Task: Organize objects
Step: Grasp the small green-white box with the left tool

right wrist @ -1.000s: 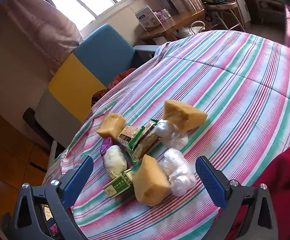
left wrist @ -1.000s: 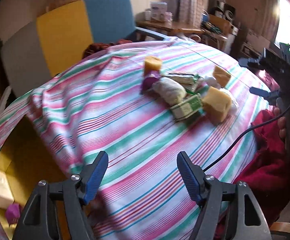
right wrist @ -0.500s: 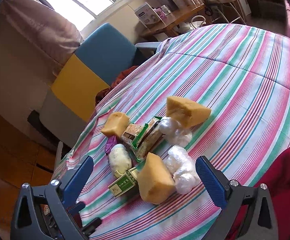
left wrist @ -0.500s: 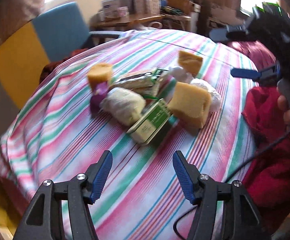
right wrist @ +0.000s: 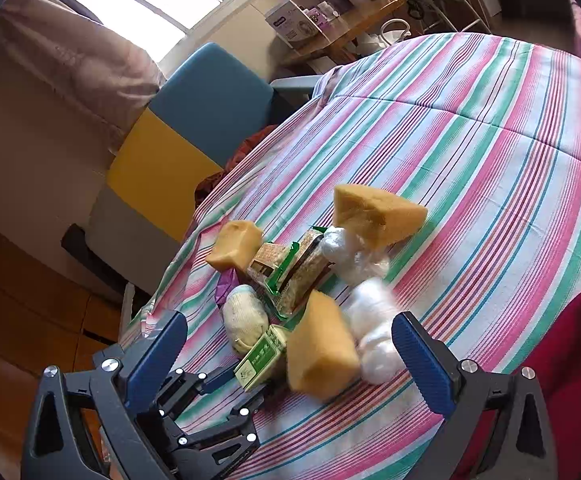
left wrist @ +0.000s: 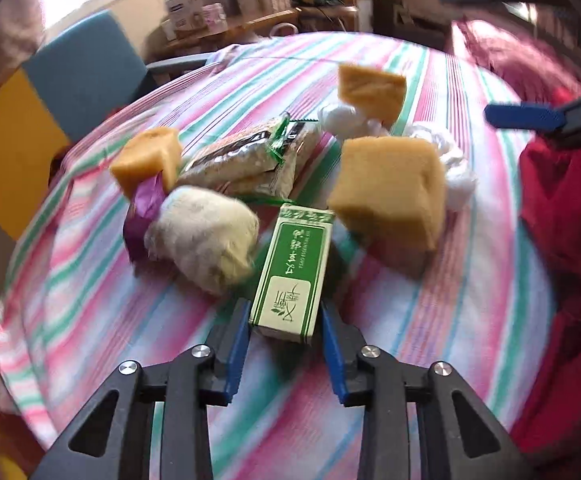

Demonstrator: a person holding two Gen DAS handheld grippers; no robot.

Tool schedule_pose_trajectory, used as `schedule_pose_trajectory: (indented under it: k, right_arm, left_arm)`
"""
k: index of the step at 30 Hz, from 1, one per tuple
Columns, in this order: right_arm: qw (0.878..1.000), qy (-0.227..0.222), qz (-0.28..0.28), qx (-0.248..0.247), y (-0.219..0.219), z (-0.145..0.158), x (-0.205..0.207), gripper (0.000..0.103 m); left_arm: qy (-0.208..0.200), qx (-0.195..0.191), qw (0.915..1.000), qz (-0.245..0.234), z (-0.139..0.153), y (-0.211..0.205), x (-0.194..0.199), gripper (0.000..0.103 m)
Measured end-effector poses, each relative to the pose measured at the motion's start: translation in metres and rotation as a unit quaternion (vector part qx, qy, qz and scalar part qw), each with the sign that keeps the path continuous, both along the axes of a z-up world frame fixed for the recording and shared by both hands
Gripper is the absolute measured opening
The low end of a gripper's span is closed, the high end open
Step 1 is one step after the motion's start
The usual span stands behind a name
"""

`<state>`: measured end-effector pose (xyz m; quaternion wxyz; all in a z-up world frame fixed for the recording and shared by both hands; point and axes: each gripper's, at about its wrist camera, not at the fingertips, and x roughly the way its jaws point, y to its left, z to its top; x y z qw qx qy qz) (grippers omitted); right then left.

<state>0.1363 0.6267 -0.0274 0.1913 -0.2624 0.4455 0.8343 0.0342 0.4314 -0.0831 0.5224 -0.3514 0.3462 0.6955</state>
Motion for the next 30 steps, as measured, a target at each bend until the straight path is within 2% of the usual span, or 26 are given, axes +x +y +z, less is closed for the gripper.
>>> schedule_pose_trajectory:
  k: [3,5,8,10,12,15,30]
  right_arm:
    - [1.0,-0.002,-0.002,0.001,0.0,0.0,0.0,0.103]
    - [1.0,-0.002,-0.005,0.0,0.0,0.0,0.001,0.103]
    - [1.0,-0.001,-0.012,-0.005,0.002,-0.001,0.003,0.103]
    - [1.0,-0.003,-0.016,-0.007,0.003,-0.002,0.004,0.103]
    - [1.0,-0.006,-0.019,-0.005,0.003,-0.002,0.004,0.103]
    - [1.0,-0.014,-0.022,0.002,0.001,-0.001,0.003,0.103]
    - [0.998,-0.052,-0.027,0.013,0.001,-0.006,-0.003,0.103]
  left_arm:
    - [-0.055,0.022,0.9974,0.042,0.003,-0.029,-0.008,0.033]
    - [-0.112,0.036,0.9896,0.082,0.001,-0.059,-0.019,0.033]
    - [-0.162,0.048,0.9773,0.128,-0.001,-0.097,-0.029,0.03]
    - [-0.177,0.047,0.9705,0.157,-0.003,-0.122,-0.03,0.03]
    - [-0.178,0.047,0.9685,0.167,-0.004,-0.136,-0.028,0.031]
    - [-0.168,0.048,0.9703,0.167,-0.004,-0.144,-0.025,0.031]
    - [-0.153,0.046,0.9747,0.156,-0.007,-0.106,-0.042,0.039]
